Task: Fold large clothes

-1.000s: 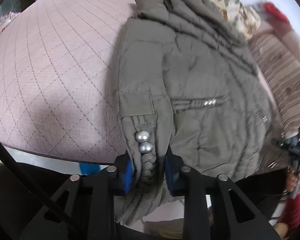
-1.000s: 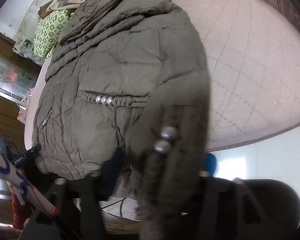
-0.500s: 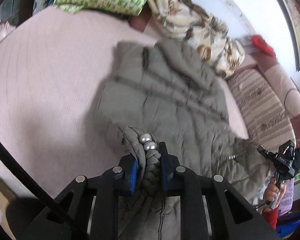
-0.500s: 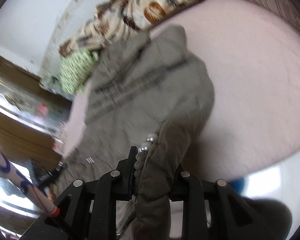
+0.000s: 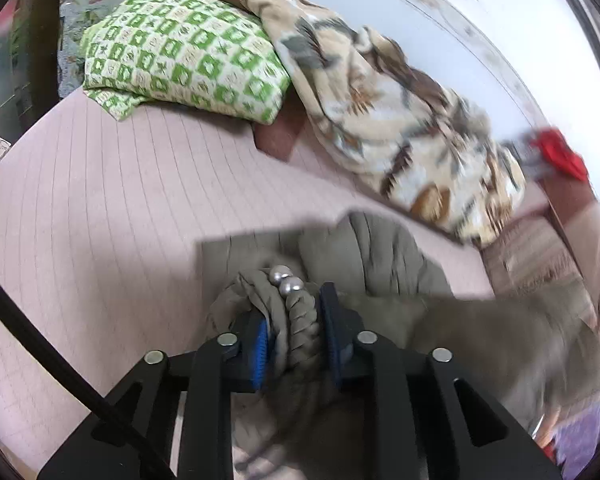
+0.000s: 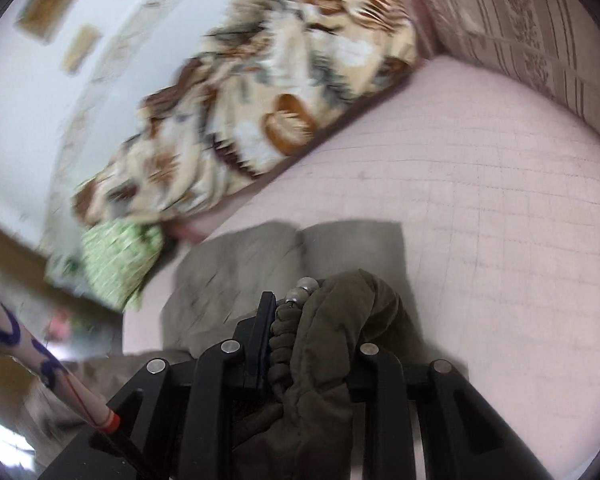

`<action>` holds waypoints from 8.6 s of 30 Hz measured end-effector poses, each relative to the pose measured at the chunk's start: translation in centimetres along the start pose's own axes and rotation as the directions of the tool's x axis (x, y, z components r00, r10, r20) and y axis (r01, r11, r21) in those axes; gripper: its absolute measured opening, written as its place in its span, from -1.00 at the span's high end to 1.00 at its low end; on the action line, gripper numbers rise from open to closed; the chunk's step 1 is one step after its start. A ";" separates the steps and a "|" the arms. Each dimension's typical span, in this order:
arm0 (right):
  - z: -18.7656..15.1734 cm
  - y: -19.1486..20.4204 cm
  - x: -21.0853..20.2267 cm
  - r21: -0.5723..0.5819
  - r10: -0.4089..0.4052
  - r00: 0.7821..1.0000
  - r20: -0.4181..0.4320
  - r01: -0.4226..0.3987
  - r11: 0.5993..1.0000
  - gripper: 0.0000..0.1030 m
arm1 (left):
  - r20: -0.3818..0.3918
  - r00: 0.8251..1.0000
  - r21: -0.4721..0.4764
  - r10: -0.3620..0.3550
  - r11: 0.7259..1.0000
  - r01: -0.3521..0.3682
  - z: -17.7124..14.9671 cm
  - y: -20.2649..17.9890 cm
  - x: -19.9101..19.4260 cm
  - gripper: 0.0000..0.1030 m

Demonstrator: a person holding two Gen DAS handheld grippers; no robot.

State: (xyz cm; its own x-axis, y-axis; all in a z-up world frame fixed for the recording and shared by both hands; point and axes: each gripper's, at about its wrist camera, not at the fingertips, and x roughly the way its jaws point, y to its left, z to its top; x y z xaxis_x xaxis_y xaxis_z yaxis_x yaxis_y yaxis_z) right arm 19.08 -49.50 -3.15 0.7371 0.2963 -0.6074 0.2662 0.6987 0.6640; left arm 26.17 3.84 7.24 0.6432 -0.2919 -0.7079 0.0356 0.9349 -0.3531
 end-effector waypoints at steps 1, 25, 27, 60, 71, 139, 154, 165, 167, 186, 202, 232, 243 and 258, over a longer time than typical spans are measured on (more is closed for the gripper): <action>1.0 -0.6 1.1 0.029 -0.016 1.000 -0.001 0.016 0.999 0.50 | 0.002 1.000 -0.024 0.002 1.000 -0.002 1.2 0.1 0.6 0.47; 4.2 0.3 -1.8 0.075 0.034 0.982 0.188 -0.049 0.996 -0.79 | 0.128 0.984 0.066 -0.120 0.991 0.112 2.7 -2.5 -6.2 -0.31; 2.7 3.1 -2.4 -0.037 0.022 0.983 0.181 -0.015 0.999 -0.79 | 0.157 0.986 0.115 -0.053 0.993 0.035 0.6 -2.9 -6.9 -0.35; -3.9 22.3 24.6 -0.549 -0.367 0.909 0.197 0.412 0.727 -0.77 | 0.031 0.985 0.085 0.173 0.981 -0.175 -10.3 8.0 3.7 -0.37; -13.5 15.6 3.4 -0.551 -0.226 0.961 0.159 0.276 0.788 -0.80 | 0.175 0.957 0.258 0.230 0.928 -0.270 -15.6 2.4 -0.4 -0.37; -21.8 -9.0 -10.7 -0.205 -0.161 0.941 0.297 0.227 0.952 -0.83 | 0.109 0.966 0.329 0.234 0.909 -0.257 -22.6 -15.2 1.5 -0.42; -22.7 -7.1 -9.8 -0.259 -0.247 0.912 0.328 0.338 0.905 -0.83 | 0.200 0.950 0.261 0.241 0.921 -0.289 -22.8 -10.6 -3.8 -0.42; -23.4 -5.8 -9.3 -0.277 -0.277 0.900 0.336 0.376 0.885 -0.83 | 0.255 0.929 0.216 0.268 0.921 -0.325 -23.5 -7.4 -7.5 -0.42; -23.7 -5.3 -9.2 -0.292 -0.289 0.893 0.346 0.395 0.871 -0.83 | 0.259 0.928 0.204 0.267 0.924 -0.323 -23.6 -6.8 -8.0 -0.42; -25.0 -3.5 -8.8 -0.354 -0.319 0.873 0.369 0.450 0.820 -0.83 | 0.311 0.892 0.140 0.327 0.913 -0.383 -24.6 -2.6 -12.1 -0.43; -15.4 2.7 -4.6 -0.400 -0.304 0.855 0.420 0.475 0.784 -0.41 | 0.181 0.903 0.061 0.389 0.912 -0.405 -16.0 5.1 -3.2 -0.46; -9.7 4.1 3.7 -0.434 -0.252 0.867 0.430 0.444 0.784 -0.82 | 0.192 0.879 0.105 0.437 0.881 -0.461 -9.6 1.9 4.5 -0.47; -14.0 5.5 0.1 -0.444 -0.246 0.875 0.417 0.432 0.785 -0.82 | 0.207 0.899 0.165 0.386 0.892 -0.421 -17.1 -0.4 -0.9 -0.47; -22.8 3.2 -3.6 -0.409 -0.223 0.939 0.263 0.318 0.856 -0.82 | 0.258 0.887 0.177 0.382 0.884 -0.432 -22.1 -2.1 -5.4 -0.47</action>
State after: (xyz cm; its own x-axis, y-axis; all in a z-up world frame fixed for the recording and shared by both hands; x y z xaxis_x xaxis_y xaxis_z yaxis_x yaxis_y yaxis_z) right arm 3.07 -33.48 -8.76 0.7960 -0.0491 -0.6034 0.2082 0.9581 0.1967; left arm 5.73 -0.96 -1.67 0.7816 0.1502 -0.6054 -0.1113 0.9886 0.1015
